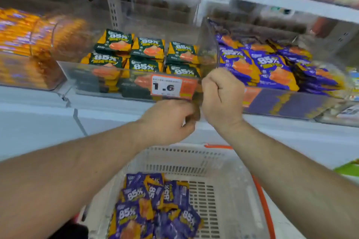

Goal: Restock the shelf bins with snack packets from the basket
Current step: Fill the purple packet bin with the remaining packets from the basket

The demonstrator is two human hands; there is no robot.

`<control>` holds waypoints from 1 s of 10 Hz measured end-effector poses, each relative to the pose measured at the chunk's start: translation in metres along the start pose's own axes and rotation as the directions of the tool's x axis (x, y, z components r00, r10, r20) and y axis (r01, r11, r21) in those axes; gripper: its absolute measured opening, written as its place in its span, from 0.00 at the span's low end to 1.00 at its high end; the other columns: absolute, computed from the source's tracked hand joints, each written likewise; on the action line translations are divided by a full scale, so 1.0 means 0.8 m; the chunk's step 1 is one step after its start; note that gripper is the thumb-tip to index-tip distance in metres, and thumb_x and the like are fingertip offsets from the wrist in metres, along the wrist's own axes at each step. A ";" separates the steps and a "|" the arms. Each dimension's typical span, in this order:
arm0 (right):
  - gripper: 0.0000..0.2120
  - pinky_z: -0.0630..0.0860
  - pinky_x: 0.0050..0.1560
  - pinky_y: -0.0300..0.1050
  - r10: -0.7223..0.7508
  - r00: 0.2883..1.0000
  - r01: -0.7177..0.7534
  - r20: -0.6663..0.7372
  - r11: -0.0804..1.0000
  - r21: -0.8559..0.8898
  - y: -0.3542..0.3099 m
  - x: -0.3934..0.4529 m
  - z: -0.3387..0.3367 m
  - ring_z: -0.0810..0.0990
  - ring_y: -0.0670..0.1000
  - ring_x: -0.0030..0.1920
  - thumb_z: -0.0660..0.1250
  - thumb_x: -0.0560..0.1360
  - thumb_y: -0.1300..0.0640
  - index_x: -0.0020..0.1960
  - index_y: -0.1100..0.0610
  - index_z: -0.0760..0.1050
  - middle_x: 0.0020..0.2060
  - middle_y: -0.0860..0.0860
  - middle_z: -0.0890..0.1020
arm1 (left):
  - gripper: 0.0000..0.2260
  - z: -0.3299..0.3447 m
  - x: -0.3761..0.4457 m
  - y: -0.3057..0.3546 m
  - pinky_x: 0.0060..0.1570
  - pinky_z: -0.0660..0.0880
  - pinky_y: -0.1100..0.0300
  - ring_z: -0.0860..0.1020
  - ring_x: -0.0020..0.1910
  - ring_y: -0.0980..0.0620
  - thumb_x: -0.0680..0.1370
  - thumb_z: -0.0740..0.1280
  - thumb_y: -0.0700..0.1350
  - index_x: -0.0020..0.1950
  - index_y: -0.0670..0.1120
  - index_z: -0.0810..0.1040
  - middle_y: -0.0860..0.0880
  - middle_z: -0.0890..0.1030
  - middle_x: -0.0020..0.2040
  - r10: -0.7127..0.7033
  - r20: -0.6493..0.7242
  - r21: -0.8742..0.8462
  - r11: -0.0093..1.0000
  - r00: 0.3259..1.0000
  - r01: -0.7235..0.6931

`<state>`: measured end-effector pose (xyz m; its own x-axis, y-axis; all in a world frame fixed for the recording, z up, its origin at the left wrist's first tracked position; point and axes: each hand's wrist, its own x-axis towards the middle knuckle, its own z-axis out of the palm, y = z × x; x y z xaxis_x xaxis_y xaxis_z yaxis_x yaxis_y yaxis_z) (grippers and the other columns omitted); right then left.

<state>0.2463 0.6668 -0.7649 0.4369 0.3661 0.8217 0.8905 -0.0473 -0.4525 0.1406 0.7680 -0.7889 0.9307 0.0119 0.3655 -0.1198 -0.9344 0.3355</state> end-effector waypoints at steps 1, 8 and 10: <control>0.12 0.62 0.35 0.51 0.384 0.892 -0.396 0.237 0.918 0.002 0.015 -0.105 0.024 0.67 0.53 0.33 0.55 0.72 0.54 0.29 0.52 0.64 0.27 0.49 0.68 | 0.14 0.024 -0.036 -0.016 0.52 0.74 0.58 0.78 0.54 0.50 0.79 0.61 0.47 0.63 0.53 0.77 0.53 0.81 0.57 -0.194 0.473 0.138 0.980 0.859 0.145; 0.12 0.58 0.26 0.45 0.810 -0.354 -0.686 0.468 0.115 -0.718 0.020 -0.409 0.183 0.60 0.51 0.28 0.65 0.79 0.53 0.44 0.55 0.63 0.30 0.51 0.63 | 0.14 0.056 -0.110 -0.082 0.36 0.63 0.62 0.72 0.50 0.52 0.80 0.58 0.51 0.64 0.56 0.76 0.53 0.77 0.61 -0.408 0.791 0.320 0.911 0.455 0.261; 0.10 0.75 0.38 0.41 0.796 -0.369 -0.728 0.479 0.073 -0.682 0.012 -0.391 0.181 0.72 0.49 0.34 0.69 0.76 0.50 0.43 0.55 0.71 0.34 0.48 0.72 | 0.15 0.055 -0.100 -0.070 0.42 0.66 0.61 0.72 0.53 0.53 0.80 0.58 0.50 0.67 0.56 0.73 0.53 0.75 0.64 -0.418 0.787 0.303 0.903 0.454 0.305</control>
<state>0.1000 0.6860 -1.0766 0.4869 0.2726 -0.8298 -0.1666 -0.9036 -0.3946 0.0878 0.8042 -0.8751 0.7445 0.1154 -0.6576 0.2803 -0.9480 0.1510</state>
